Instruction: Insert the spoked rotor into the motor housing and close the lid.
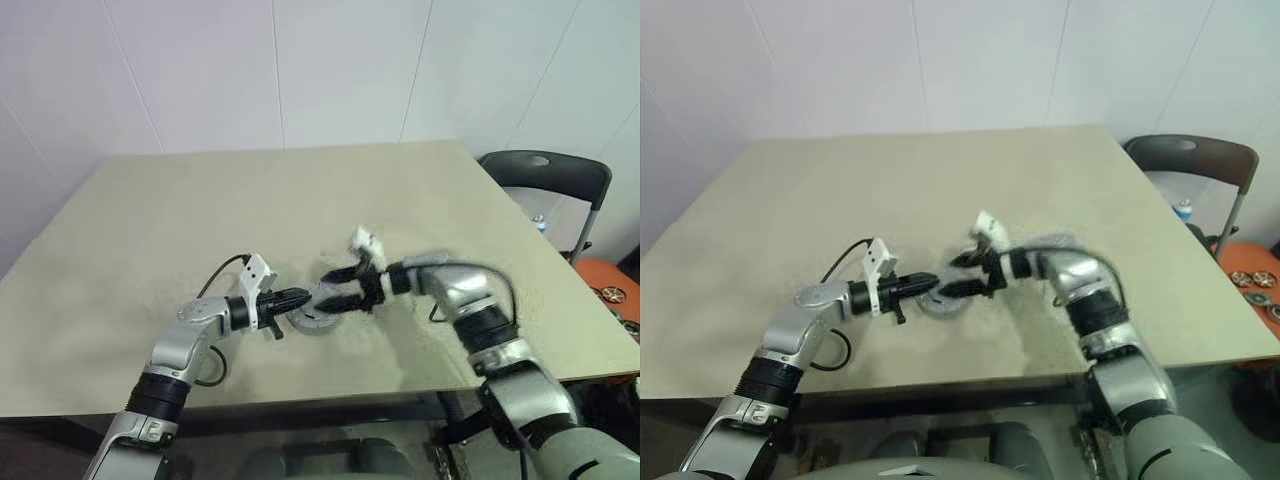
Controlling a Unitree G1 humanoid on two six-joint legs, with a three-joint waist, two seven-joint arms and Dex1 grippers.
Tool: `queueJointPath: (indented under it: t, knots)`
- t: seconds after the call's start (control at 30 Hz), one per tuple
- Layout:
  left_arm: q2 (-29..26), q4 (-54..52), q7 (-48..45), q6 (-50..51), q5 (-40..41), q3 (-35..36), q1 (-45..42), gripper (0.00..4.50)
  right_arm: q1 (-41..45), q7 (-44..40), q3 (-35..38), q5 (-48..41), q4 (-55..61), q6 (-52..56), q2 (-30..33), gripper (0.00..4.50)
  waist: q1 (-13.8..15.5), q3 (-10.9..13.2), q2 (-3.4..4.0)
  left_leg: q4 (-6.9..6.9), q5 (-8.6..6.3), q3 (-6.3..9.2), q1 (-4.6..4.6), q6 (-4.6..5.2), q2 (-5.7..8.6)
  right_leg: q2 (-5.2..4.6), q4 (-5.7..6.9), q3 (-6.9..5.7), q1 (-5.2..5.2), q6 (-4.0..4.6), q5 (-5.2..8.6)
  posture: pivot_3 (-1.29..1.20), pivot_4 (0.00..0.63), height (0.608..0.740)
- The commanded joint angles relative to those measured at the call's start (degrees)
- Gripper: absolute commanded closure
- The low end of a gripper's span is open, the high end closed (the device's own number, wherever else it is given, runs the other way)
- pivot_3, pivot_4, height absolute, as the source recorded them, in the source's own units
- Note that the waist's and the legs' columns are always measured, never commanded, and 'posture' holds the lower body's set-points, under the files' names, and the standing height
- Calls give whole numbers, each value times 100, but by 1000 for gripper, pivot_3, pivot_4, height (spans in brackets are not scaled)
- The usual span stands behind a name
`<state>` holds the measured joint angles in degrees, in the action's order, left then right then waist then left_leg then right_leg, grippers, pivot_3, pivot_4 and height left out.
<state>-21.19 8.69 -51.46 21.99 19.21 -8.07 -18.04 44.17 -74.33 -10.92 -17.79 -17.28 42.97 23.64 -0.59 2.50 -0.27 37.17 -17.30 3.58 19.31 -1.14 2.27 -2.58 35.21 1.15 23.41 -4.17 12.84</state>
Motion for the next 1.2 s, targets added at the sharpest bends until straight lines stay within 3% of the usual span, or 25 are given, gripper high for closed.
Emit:
queueJointPath:
  t: [0.03,0.3,0.53,0.67,0.77,0.93,1.2]
  knots:
    - [-34,272,67,82,-186,-64,32,4014,252,-104,297,-500,520,485,187,12,2,-5,-6,-3,0,6,3,0,-1,0,-1,-5,3,-1,-1,0,0,740]
    - [4,321,89,29,-202,-69,-38,4014,-278,31,-70,-319,506,757,766,12,12,-4,-8,-4,-4,5,13,5,8,-5,-15,-15,1,0,3,0,0,740]
    - [-176,-54,-25,149,-94,-29,160,4014,-615,-72,-296,-1063,692,2867,1166,12,-20,-2,-8,-5,-5,6,13,7,4,-2,-14,-14,4,-1,3,0,0,740]
    - [-174,-50,27,135,-112,-12,172,4014,-604,395,-90,-1333,497,3718,857,12,-12,-2,-9,-5,-5,7,11,8,-2,0,-12,-15,5,-2,3,0,0,740]
    - [-171,-84,49,152,-93,5,180,4014,-432,1111,604,-1391,-190,4315,229,12,-19,-2,-9,-5,-5,7,10,8,-2,2,-11,-15,4,-2,2,0,0,740]
    - [-165,-164,107,176,-77,25,235,4014,-319,2358,1519,-1164,-884,4406,-508,12,3,-3,-9,-5,-5,6,15,8,2,-4,-10,-10,6,-1,0,0,0,740]
    - [-173,-296,151,222,-68,44,349,4014,-389,2779,1545,-1293,-677,4426,-379,12,-7,-4,-7,-2,-5,5,11,8,4,1,-8,-10,2,-2,1,0,0,740]
